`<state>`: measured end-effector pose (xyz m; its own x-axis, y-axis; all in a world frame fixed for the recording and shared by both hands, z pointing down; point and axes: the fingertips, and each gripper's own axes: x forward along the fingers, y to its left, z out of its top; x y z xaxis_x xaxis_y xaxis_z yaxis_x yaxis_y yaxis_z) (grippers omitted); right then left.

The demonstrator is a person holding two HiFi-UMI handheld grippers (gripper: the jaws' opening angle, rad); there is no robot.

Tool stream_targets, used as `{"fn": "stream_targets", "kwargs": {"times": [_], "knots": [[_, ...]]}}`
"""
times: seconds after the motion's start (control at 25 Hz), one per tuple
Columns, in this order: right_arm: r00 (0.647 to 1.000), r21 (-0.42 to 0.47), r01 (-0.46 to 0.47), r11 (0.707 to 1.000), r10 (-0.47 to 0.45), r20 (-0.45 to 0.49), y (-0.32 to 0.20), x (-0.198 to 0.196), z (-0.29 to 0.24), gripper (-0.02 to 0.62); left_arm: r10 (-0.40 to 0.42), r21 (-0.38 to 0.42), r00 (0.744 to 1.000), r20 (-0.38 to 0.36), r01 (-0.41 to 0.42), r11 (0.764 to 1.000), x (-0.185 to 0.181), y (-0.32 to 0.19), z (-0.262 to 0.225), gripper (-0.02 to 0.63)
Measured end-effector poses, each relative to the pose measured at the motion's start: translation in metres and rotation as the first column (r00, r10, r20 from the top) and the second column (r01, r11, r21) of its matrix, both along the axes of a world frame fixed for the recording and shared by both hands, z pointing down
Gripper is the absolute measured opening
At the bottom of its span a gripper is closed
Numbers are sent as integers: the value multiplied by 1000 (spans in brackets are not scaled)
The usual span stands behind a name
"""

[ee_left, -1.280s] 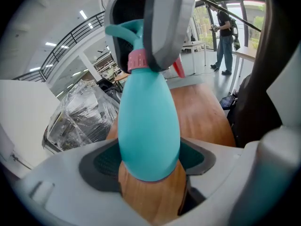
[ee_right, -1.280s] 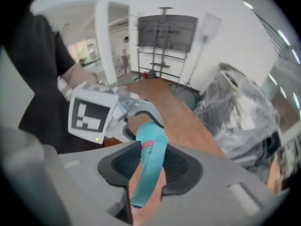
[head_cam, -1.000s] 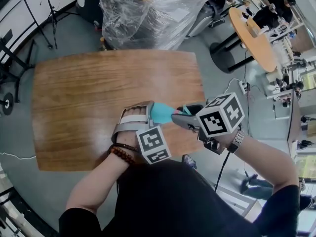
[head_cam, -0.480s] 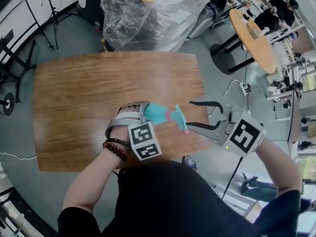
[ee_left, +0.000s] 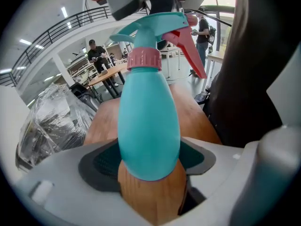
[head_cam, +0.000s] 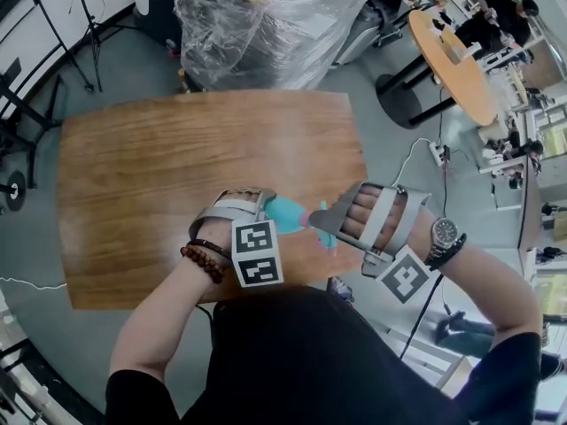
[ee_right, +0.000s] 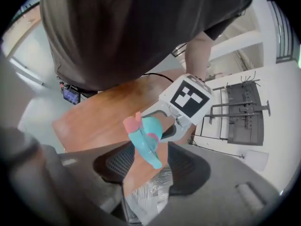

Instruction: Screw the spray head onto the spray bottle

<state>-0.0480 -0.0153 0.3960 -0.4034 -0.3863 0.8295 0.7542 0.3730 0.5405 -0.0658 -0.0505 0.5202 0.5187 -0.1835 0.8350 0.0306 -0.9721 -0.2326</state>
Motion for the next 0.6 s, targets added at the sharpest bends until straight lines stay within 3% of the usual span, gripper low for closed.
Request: {"fn": "stream_targets", "kwargs": {"times": [0.2, 0.28, 0.36, 0.44, 0.52, 0.56, 0.6], "knots": [[997, -25, 59, 998, -60, -54, 12, 2, 20, 120, 51, -4, 999, 7, -51, 999, 8, 11, 0, 397], [997, -28, 58, 998, -59, -51, 13, 2, 21, 118, 55, 1, 998, 11, -55, 998, 8, 12, 1, 397], [999, -44, 31, 999, -33, -40, 12, 1, 22, 117, 50, 10, 999, 14, -50, 999, 7, 10, 2, 397], [998, -106, -65, 992, 64, -10, 9, 0, 23, 117, 35, 19, 999, 13, -35, 999, 6, 8, 2, 397], [969, -219, -230, 948, 244, 36, 2, 0, 21, 117, 6, 26, 1000, 5, -6, 1000, 6, 5, 1, 396], [934, -291, -323, 901, 353, 55, -3, 0, 20, 117, -12, 32, 1000, 0, 12, 999, 5, 2, 0, 396], [883, -370, -411, 833, 465, 66, -8, -1, 18, 117, -30, 40, 1000, -3, 31, 999, 5, -1, 0, 396]]}}
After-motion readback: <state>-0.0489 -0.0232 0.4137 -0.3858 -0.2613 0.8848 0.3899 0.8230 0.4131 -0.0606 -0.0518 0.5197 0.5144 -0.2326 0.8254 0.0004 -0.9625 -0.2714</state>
